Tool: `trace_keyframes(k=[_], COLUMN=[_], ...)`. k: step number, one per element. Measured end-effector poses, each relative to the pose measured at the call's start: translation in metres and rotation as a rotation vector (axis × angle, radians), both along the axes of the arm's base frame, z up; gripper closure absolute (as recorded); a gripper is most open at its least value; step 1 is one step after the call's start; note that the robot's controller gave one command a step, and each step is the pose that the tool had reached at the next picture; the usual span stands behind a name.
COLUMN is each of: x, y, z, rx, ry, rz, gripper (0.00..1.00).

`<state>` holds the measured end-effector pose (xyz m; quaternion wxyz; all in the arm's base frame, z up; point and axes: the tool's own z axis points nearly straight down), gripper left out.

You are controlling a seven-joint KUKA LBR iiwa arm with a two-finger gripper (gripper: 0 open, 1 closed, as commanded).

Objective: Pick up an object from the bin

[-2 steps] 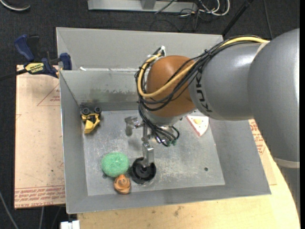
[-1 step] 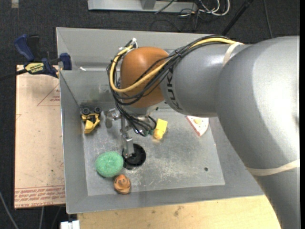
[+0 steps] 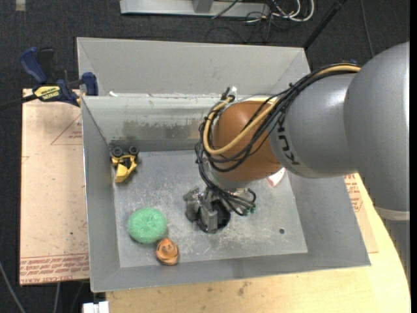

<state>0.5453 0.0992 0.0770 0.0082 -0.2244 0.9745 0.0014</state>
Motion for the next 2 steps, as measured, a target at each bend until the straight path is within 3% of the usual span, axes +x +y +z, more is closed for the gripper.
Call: trace_keyframes(k=[2], x=[0.0001], y=[0.0001], z=[0.0013], rx=[0.000], ry=[0.001], rz=[-0.001], gripper=[1.00])
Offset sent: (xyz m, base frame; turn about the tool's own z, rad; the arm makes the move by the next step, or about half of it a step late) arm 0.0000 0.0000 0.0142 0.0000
